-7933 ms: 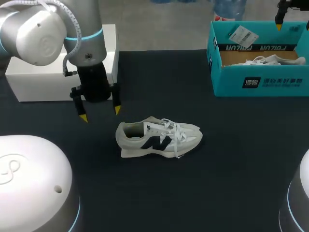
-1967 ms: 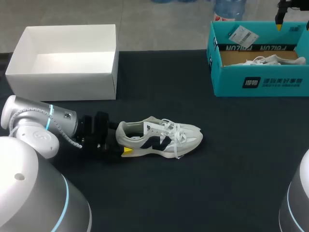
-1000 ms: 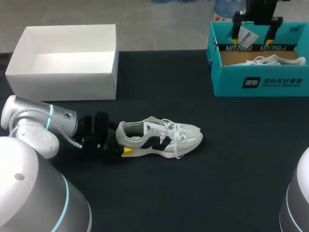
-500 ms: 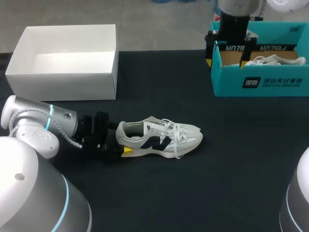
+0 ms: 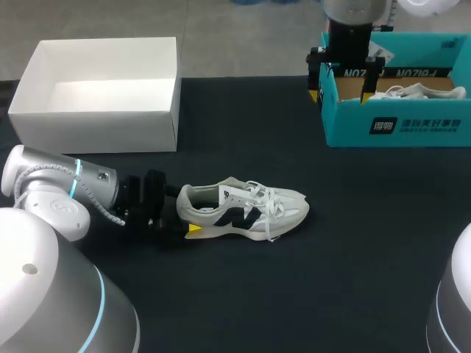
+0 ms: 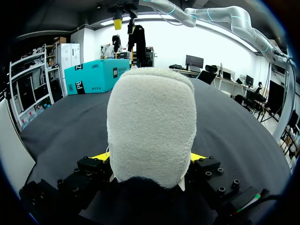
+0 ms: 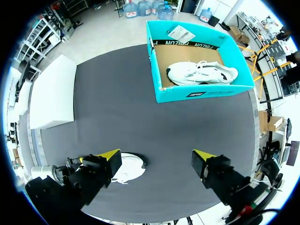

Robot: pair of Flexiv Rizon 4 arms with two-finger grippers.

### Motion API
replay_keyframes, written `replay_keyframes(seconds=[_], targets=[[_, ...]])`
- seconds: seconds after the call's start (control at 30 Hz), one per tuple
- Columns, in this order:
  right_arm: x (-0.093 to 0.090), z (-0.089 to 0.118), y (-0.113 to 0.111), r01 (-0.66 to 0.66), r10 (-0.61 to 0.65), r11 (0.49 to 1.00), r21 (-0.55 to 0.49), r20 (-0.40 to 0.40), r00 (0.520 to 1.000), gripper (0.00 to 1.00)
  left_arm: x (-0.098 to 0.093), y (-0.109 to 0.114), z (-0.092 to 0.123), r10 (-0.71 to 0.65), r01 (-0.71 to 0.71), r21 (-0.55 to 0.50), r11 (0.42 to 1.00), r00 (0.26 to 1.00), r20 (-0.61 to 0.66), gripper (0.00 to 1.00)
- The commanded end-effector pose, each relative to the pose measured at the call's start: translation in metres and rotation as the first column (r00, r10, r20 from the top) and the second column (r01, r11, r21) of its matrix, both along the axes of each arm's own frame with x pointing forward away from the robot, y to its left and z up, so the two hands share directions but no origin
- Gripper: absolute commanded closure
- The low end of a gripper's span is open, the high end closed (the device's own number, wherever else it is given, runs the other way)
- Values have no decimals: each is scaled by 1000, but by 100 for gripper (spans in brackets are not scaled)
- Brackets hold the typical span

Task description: Take the shoe out of the shoebox, open the shoe tongue, remove and reinsert the insole, then place the shoe into the shoebox

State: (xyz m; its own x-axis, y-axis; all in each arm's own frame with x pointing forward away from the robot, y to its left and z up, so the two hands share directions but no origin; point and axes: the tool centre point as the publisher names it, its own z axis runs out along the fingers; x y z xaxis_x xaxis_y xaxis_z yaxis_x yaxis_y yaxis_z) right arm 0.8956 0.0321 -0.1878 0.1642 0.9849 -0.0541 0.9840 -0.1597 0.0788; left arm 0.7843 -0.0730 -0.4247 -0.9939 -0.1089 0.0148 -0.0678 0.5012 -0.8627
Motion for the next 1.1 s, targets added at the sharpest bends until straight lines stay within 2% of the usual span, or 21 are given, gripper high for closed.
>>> replay_keyframes(seconds=[0.03, 0.2, 0.33, 0.4, 0.53, 0.83, 0.97, 1.1], targets=[[0, 0, 0, 1, -1, 1000, 0, 0, 1000, 0, 1, 0, -1, 0, 0, 3, 1000, 1000, -1, 100], [0, 0, 0, 1, -1, 1000, 0, 0, 1000, 0, 1, 0, -1, 0, 0, 3, 1000, 1000, -1, 100], [-8, -18, 9, -9, 11, 999, -32, 60, 998, 0, 1, 0, -1, 0, 0, 3, 1000, 1000, -1, 100], [-13, -25, 15, -10, 12, 999, -40, 62, 998, 0, 1, 0, -1, 0, 0, 3, 1000, 1000, -1, 100], [-26, -33, 34, -30, 34, 998, -59, 61, 998, 0, 1, 0, -1, 0, 0, 3, 1000, 1000, -1, 100], [-63, -49, 78, -9, 8, 998, -61, -25, 1000, 0, 1, 0, -1, 0, 0, 3, 1000, 1000, -1, 100], [-74, -54, 97, -7, 6, 997, -72, -12, 1000, 0, 1, 0, -1, 0, 0, 3, 1000, 1000, -1, 100], [-80, -55, 125, -9, 10, 995, -95, 3, 1000, 0, 1, 0, -1, 0, 0, 3, 1000, 1000, -1, 100]])
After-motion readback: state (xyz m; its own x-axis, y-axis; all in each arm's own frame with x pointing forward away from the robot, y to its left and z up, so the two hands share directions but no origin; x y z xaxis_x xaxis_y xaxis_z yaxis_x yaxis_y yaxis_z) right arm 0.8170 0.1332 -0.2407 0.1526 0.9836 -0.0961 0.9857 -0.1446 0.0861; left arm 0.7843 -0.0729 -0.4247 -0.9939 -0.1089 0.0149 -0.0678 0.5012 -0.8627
